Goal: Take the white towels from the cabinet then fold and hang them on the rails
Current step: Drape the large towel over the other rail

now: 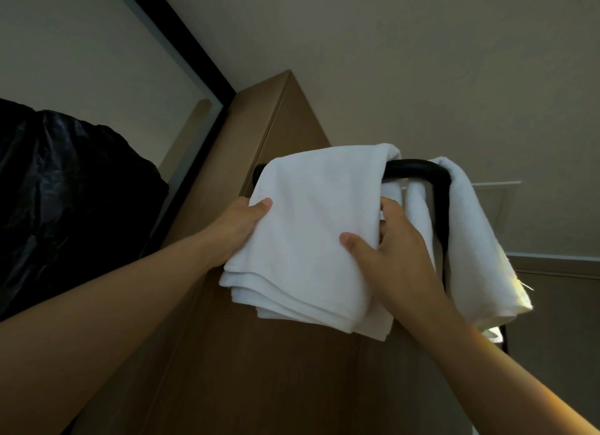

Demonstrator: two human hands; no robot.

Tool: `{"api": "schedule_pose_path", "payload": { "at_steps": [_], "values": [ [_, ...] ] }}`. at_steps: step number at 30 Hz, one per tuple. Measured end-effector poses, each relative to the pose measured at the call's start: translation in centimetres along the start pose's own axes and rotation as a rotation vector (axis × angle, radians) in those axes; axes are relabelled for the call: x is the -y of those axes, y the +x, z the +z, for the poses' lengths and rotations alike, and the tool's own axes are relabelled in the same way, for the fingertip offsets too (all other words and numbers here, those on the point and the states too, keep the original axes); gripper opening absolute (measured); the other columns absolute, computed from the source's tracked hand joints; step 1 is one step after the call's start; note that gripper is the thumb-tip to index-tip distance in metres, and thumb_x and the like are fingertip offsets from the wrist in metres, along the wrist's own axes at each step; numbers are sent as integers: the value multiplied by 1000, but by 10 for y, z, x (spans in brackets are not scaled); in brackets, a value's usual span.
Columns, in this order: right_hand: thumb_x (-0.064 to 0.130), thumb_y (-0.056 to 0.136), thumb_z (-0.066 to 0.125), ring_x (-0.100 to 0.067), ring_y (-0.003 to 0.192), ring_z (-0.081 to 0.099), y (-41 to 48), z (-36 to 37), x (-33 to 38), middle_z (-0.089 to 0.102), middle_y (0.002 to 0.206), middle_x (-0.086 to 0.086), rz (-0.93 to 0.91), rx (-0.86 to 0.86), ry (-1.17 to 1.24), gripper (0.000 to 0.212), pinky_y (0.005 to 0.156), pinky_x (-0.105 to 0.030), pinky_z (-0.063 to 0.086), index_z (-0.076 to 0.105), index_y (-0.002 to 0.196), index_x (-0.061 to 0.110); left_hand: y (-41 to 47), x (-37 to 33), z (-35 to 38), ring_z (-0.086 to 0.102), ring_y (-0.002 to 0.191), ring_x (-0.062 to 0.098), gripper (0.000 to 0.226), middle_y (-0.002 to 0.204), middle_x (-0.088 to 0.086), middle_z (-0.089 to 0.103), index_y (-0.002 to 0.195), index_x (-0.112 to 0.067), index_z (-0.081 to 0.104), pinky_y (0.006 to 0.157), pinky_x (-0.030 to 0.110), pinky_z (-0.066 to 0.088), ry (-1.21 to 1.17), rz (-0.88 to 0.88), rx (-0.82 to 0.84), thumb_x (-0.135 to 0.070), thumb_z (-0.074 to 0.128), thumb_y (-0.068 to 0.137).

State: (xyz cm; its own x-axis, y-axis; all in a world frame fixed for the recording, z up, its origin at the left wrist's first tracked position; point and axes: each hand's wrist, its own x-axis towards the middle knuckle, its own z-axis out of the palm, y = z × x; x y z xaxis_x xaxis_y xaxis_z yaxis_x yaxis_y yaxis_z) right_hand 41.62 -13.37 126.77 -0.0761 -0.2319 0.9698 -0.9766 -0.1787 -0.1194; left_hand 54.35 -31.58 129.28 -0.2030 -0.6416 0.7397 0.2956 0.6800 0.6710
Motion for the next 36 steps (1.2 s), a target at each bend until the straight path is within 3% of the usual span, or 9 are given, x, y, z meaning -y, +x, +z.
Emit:
{"api": "schedule_pose_path", "payload": {
  "at_steps": [7, 12, 14, 17, 22, 26, 30, 33, 36],
  "values": [
    [26, 99, 51, -15, 118, 52, -2, -1, -2, 52, 136, 3, -42, -15, -31, 49, 103, -34, 43, 33, 144, 24, -31, 14, 2, 47, 81, 2, 38, 93, -9, 51, 109, -20, 48, 68, 22, 34, 76, 57, -89, -50, 27, 101],
    [26, 101, 44, -21, 118, 55, -10, 11, -1, 52, 138, -2, -56, -89, -52, 53, 106, -42, 43, 23, 150, 26, -59, 31, 8, 56, 106, 21, 59, 118, 3, 59, 130, -17, 50, 90, 32, 44, 21, -108, -24, -57, 20, 99],
    [28, 101, 44, -21, 120, 54, -14, 15, -3, 50, 141, -2, -69, -86, -52, 56, 108, -42, 42, 20, 152, 26, -70, 36, 7, 63, 99, 22, 62, 115, 7, 64, 127, -20, 52, 71, 33, 58, -69, -238, 58, -63, 20, 95],
    [32, 99, 49, -16, 127, 49, -21, 15, -8, 42, 148, 4, -89, -30, -35, 63, 105, -26, 34, 16, 152, 26, -77, 42, 0, 64, 92, 20, 58, 110, 7, 63, 126, -20, 50, 49, 23, 54, -92, -237, 75, -62, 25, 95],
    [32, 98, 52, -6, 118, 47, -20, 10, -9, 42, 147, 6, -92, -15, -24, 68, 98, -18, 32, 12, 153, 28, -86, 51, -9, 66, 95, 23, 31, 107, 8, 66, 102, -10, 54, 72, 34, 58, -253, -92, -42, -40, 54, 93],
    [35, 95, 57, 4, 112, 38, -28, 10, -7, 38, 136, 20, -88, 20, 7, 72, 97, -16, 31, 15, 153, 28, -87, 52, -20, 70, 78, 14, 21, 88, 5, 73, 85, -9, 63, 64, 25, 55, -351, -91, 60, -30, 63, 89],
    [38, 91, 62, -1, 98, 55, -49, 4, -14, 53, 118, 20, 59, 164, 3, 43, 76, -13, 44, 42, 129, 34, -84, 57, -20, 72, 85, 19, 21, 96, 8, 75, 99, -4, 68, 67, 25, 57, -401, -100, -2, -20, 68, 85],
    [31, 85, 71, -10, 77, 69, -65, 1, -19, 65, 97, 11, 245, 235, 120, 24, 72, -35, 60, 50, 93, 39, -84, 62, -14, 71, 93, 22, 26, 103, 9, 73, 108, -4, 68, 74, 28, 57, -398, -97, -52, -15, 68, 84],
    [13, 86, 71, -12, 69, 73, -76, 1, -20, 70, 89, 2, 291, 255, 230, 26, 76, -45, 60, 56, 91, 34, -87, 65, -9, 69, 94, 20, 25, 106, 5, 71, 110, -10, 65, 73, 26, 56, -244, -4, -138, -14, 69, 85]
  ]
}}
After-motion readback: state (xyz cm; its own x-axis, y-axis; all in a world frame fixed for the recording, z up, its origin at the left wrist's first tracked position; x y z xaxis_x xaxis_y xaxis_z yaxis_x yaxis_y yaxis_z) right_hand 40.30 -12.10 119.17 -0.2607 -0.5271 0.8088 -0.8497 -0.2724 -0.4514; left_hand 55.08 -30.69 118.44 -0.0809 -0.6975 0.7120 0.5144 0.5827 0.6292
